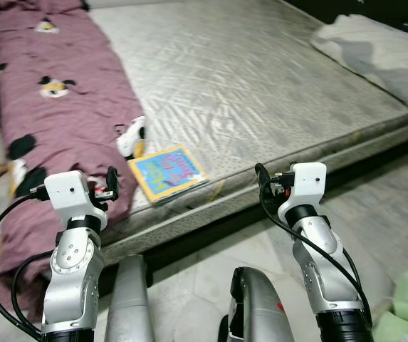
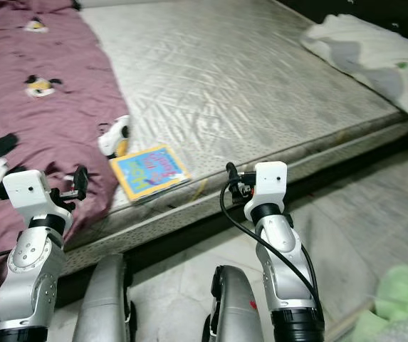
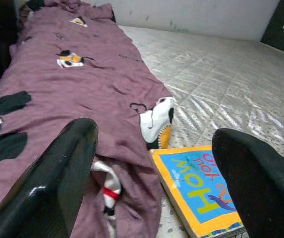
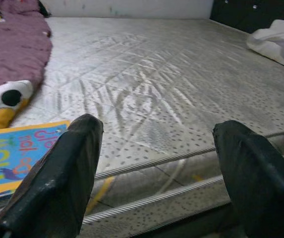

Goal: Clean up the room

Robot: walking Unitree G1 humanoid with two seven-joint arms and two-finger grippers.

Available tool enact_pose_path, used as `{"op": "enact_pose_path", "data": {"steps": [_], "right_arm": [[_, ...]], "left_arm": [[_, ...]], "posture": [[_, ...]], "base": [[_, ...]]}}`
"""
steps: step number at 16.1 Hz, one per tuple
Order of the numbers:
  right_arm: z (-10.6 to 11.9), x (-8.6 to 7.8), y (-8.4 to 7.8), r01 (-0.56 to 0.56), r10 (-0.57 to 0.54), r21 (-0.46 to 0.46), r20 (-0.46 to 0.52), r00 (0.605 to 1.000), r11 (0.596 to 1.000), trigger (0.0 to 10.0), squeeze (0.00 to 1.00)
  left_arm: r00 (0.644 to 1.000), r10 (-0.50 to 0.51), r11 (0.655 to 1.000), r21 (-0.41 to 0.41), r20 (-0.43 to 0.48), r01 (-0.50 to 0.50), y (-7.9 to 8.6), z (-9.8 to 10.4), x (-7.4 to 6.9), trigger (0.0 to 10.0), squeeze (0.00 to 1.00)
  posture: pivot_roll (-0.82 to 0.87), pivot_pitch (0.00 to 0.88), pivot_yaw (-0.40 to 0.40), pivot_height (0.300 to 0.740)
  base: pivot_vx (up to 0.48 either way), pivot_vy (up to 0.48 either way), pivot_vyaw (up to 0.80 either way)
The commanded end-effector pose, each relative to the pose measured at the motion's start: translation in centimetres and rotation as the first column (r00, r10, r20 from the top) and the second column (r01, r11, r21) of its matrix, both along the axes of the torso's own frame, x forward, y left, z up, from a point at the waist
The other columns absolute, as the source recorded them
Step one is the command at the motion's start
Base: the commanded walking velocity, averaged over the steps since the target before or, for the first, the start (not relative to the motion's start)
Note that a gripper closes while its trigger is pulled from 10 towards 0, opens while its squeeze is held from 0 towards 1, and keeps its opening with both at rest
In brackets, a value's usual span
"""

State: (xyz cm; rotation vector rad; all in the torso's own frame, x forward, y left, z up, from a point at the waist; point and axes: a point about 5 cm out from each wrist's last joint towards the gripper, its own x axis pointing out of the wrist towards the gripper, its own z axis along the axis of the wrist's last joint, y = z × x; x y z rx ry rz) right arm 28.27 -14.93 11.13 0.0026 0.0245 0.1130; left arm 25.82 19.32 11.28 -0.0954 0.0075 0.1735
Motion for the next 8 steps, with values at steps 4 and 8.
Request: {"op": "enact_pose_path", "data": {"steps": [4,8], "right_arm": [[0.23,0.24,-0.04,-0.010,0.010,-0.016,0.005,1.000,1.000,10.0,0.00],[0.32,0.24,0.05,-0.020,0.020,-0.028,0.009,1.000,0.999,10.0,0.00]], "left_arm": [[0.999,-0.035,0.999,-0.020,0.023,0.036,-0.40,0.37,0.06,10.0,0.00],[0.999,-0.041,0.999,-0.022,0.024,0.042,-0.51,0.41,0.04,10.0,0.00]], "posture": [[0.00,0.085,-0.078,0.607],[0.00,0.088,-0.081,0.607]], "base": [[0.159,0.000,0.00],[0.356,0.000,0.00]]}}
